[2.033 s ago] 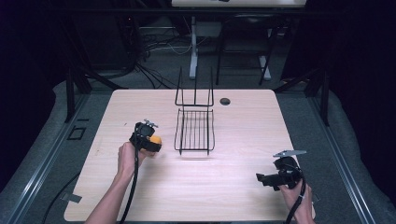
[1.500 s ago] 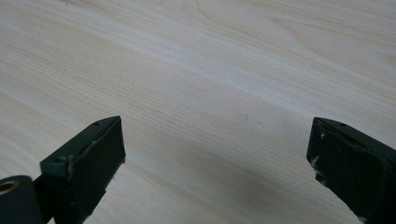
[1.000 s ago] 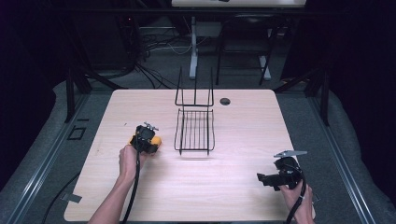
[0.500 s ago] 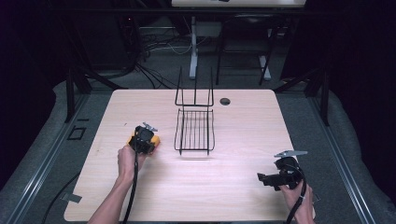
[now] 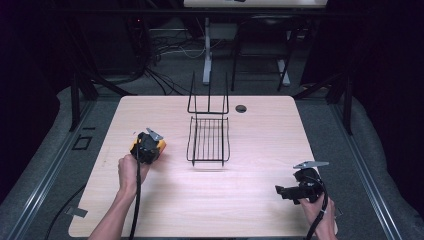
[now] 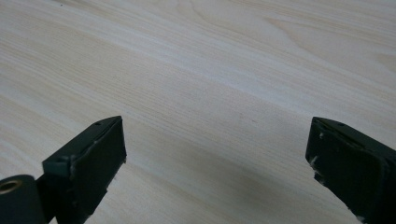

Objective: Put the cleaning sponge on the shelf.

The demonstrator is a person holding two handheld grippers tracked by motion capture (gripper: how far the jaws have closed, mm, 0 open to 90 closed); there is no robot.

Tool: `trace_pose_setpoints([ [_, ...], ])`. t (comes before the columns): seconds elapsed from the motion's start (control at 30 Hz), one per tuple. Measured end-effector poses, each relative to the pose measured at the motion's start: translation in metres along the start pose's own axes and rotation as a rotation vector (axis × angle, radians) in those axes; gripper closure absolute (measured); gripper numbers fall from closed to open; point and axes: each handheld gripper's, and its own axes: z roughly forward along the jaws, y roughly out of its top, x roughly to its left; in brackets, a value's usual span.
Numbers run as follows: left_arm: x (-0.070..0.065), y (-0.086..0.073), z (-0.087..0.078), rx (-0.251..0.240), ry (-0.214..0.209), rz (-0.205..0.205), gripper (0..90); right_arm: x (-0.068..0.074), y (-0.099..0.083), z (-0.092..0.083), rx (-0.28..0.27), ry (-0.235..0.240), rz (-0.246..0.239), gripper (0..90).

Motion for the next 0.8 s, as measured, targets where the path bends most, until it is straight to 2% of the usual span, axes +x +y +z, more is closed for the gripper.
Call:
trace_pose_setpoints([
  [0.07,0.001,0.001,-0.002,-0.008,-0.003,-0.001,79.0,0.000,0.000,0.000,0.000,0.002,0.001,4.7],
  [0.2,0.003,0.004,-0.011,-0.043,-0.045,-0.016,78.4,0.000,0.000,0.001,0.005,0.006,-0.002,4.7],
  [0.3,0.004,0.005,-0.015,-0.059,-0.061,-0.020,78.3,0.000,0.000,0.001,0.007,0.004,-0.002,4.7],
  [0.5,0.003,0.008,-0.021,-0.087,-0.060,-0.013,78.2,-0.001,0.000,0.001,0.005,0.002,0.002,4.7],
  [0.53,0.003,0.009,-0.025,-0.094,-0.061,-0.004,78.1,-0.002,0.001,-0.001,0.028,-0.013,-0.017,4.7],
  [0.7,0.003,0.013,-0.033,-0.118,-0.056,0.002,78.0,-0.002,0.001,-0.001,0.027,-0.011,-0.015,4.7],
  [0.73,0.003,0.014,-0.035,-0.120,-0.058,0.006,78.0,-0.001,0.000,0.001,0.008,0.006,0.001,4.7],
  [0.8,0.001,0.015,-0.038,-0.130,-0.056,0.010,77.9,-0.001,0.000,0.001,0.007,0.007,0.001,4.7],
])
